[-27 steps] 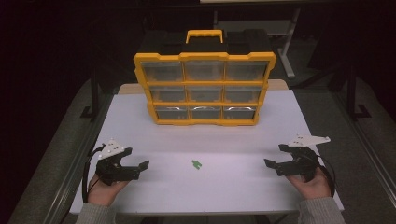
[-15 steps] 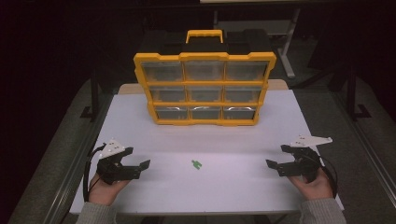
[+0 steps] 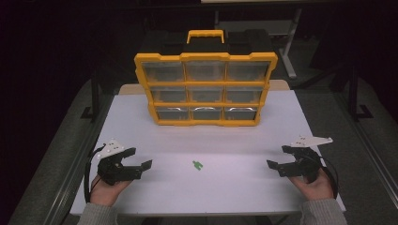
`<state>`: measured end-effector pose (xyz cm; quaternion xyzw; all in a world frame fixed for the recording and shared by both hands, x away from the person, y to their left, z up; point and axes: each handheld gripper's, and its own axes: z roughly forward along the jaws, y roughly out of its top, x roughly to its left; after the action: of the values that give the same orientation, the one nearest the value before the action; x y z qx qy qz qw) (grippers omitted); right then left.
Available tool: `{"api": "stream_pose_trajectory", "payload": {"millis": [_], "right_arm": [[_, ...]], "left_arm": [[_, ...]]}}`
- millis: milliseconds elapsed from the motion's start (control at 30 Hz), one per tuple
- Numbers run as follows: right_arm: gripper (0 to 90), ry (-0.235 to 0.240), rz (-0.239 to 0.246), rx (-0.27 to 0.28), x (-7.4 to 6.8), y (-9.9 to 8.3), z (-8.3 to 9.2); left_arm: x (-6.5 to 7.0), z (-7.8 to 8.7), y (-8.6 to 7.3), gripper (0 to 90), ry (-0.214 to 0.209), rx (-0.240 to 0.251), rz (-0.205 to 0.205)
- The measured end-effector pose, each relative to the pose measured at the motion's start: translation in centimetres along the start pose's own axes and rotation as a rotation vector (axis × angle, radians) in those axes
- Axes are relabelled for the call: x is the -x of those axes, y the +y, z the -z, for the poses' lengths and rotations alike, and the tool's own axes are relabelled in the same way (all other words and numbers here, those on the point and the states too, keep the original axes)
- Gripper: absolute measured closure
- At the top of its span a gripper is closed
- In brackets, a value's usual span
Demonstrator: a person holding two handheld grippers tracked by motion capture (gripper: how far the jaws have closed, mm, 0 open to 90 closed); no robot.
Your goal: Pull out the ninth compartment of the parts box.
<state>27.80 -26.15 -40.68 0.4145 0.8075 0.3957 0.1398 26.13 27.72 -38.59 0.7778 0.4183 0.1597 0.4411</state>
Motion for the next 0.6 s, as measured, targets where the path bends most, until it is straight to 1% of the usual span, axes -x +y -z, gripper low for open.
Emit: {"api": "stream_pose_trajectory", "payload": {"millis": [33,100,167,267,367,400,433,467,567,600], "right_arm": [[14.9,-0.003,-0.003,0.0,0.0,0.0,0.1],[15.0,-0.008,-0.001,0.003,0.0,0.1,0.1],[15.2,-0.009,0.002,0.006,-0.1,0.1,0.1],[15.7,0.001,0.01,-0.004,-0.2,0.2,0.1],[15.8,0.03,0.001,0.007,-0.2,0.4,0.2],[15.8,0.028,0.01,0.01,-0.3,0.5,0.2],[15.8,0.023,0.013,0.004,-0.4,0.6,0.2],[15.8,0.019,0.017,0.002,-0.4,0.6,0.2],[15.7,0.014,0.021,-0.009,-0.3,0.4,0.0],[15.7,0.011,0.018,-0.015,-0.3,0.3,0.0]], "left_arm": [[0.1,-0.1,0.0,17.0,-0.003,0.006,0.003],[0.1,-0.2,0.2,16.6,-0.005,0.003,-0.009],[0.4,-0.3,0.3,15.8,0.0,0.011,-0.008],[0.7,-0.6,0.7,15.6,-0.018,0.011,-0.012],[1.1,-1.0,1.1,15.6,-0.043,0.016,0.003],[1.3,-1.2,1.2,15.6,-0.048,0.016,0.003],[1.4,-1.3,1.4,15.6,-0.051,0.015,-0.006],[1.6,-1.4,1.7,15.7,-0.059,0.019,0.002],[2.2,-1.8,2.5,15.7,-0.072,0.017,-0.016],[2.5,-2.1,2.8,15.7,-0.079,0.027,-0.012]]}}
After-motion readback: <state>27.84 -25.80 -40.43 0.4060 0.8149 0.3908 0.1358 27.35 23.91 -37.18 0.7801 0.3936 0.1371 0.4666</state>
